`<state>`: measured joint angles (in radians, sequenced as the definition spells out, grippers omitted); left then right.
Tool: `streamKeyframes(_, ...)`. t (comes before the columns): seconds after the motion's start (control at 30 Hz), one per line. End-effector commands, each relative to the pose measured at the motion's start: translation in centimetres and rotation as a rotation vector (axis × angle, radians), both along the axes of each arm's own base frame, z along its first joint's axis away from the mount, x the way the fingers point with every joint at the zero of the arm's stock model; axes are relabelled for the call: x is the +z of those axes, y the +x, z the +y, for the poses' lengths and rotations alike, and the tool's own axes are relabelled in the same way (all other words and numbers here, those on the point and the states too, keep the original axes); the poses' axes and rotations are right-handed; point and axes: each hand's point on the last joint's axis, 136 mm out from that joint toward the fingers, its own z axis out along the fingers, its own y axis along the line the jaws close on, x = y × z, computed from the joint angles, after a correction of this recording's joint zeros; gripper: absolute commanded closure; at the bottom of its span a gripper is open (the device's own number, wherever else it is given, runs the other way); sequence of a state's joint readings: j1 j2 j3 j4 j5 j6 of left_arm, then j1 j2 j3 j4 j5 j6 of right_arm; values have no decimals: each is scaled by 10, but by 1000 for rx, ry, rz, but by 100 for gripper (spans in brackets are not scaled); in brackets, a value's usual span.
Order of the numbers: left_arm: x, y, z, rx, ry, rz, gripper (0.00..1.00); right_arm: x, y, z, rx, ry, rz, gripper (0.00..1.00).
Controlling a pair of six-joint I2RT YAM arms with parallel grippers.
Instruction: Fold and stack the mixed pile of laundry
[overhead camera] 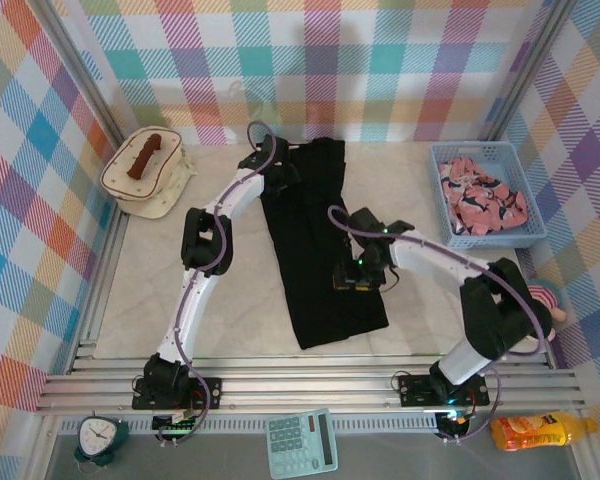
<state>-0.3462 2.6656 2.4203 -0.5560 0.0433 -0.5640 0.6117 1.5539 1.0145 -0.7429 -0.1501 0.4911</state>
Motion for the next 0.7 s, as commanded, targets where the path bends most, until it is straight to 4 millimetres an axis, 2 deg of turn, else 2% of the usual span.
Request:
streamKeyframes(0.0,-41,-13,21,34,42,118,54,-9,-41,-1,4,-34,93,52)
streamKeyframes(0.17,-46,-16,21,47,31,135,54,-27,-71,14,45,-37,145,56)
streamKeyframes(0.37,-48,-18,23,60,29,147,54,-40,-81,31,76,-31,173,68)
streamKeyframes(0.57,-45,-17,26,66,35,145,54,-44,-86,19,53,-76,178,99)
streamKeyframes(0.67,-45,-17,30,72,42,145,54,-43,-91,11,30,-82,173,100)
